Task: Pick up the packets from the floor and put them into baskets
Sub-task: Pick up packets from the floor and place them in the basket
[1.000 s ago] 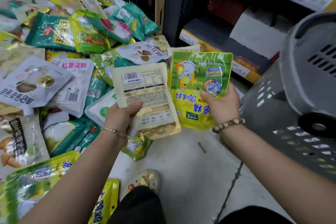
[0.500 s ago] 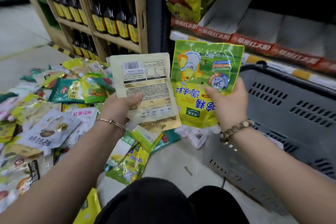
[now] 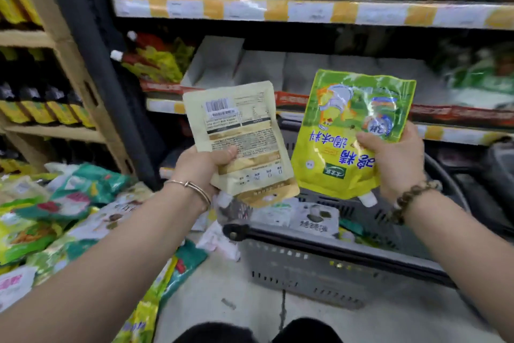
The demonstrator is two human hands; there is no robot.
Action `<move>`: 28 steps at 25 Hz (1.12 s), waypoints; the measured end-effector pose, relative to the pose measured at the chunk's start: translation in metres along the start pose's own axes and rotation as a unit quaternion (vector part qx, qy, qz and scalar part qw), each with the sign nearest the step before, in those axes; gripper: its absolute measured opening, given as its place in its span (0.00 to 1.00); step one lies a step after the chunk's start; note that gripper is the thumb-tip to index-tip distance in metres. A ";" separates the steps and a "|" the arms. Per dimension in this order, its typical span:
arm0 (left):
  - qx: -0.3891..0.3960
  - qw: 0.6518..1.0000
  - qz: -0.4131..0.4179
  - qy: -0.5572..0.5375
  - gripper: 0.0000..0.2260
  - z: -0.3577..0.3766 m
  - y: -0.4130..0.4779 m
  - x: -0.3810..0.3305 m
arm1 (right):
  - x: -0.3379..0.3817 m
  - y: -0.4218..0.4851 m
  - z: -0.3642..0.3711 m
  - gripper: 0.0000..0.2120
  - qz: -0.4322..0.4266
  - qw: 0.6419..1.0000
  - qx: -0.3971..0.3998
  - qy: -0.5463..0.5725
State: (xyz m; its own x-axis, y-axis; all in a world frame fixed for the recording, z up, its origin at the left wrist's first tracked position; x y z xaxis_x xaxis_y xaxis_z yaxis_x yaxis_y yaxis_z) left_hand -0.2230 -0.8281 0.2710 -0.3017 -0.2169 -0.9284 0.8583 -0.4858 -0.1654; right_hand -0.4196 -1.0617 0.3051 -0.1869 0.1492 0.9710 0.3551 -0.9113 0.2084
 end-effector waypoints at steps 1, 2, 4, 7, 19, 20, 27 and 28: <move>0.014 1.000 -0.007 0.008 0.09 0.013 0.006 0.008 | -0.006 0.011 -0.015 0.16 -0.001 1.000 -0.011 -0.012; 0.026 0.999 -0.012 0.019 0.10 0.023 0.014 0.017 | -0.015 0.020 -0.027 0.17 0.001 0.999 -0.018 -0.032; 0.041 0.997 -0.039 0.055 0.09 0.041 0.036 0.040 | -0.044 0.035 -0.048 0.17 0.025 0.995 -0.028 -0.097; 0.055 0.976 -0.091 0.190 0.10 0.062 0.071 0.079 | -0.092 0.052 -0.071 0.16 0.079 0.970 -0.027 -0.227; 0.134 0.824 -0.109 0.539 0.16 0.132 0.178 0.262 | -0.264 0.107 -0.100 0.30 0.353 0.664 0.238 -0.615; 0.139 0.823 -0.128 0.535 0.17 0.129 0.180 0.276 | -0.277 0.097 -0.106 0.34 0.398 0.663 0.239 -0.587; 0.188 0.725 -0.151 0.645 0.33 0.099 0.180 0.327 | -0.318 0.084 -0.126 0.32 0.413 0.707 0.150 -0.555; 0.224 0.671 -0.113 0.697 0.35 0.104 0.177 0.326 | -0.320 0.080 -0.127 0.31 0.397 0.687 0.141 -0.592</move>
State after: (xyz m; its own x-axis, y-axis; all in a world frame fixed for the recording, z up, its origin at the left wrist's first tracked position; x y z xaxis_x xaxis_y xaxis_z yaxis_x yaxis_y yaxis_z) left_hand -0.2126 -1.0731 -0.0266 0.5470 0.7575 -0.3564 0.5511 -0.6463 -0.5279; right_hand -0.4478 -1.2310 -0.0036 0.9850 0.0076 0.1723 0.1094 -0.8001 -0.5899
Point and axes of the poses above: each hand's wrist, its own y-axis towards the middle knuckle, its own z-axis out of the palm, x = y × z, the point moved 7 cm from there along y, towards the middle knuckle, and after that the axes turned 1 degree about y, right-handed, at the moved point
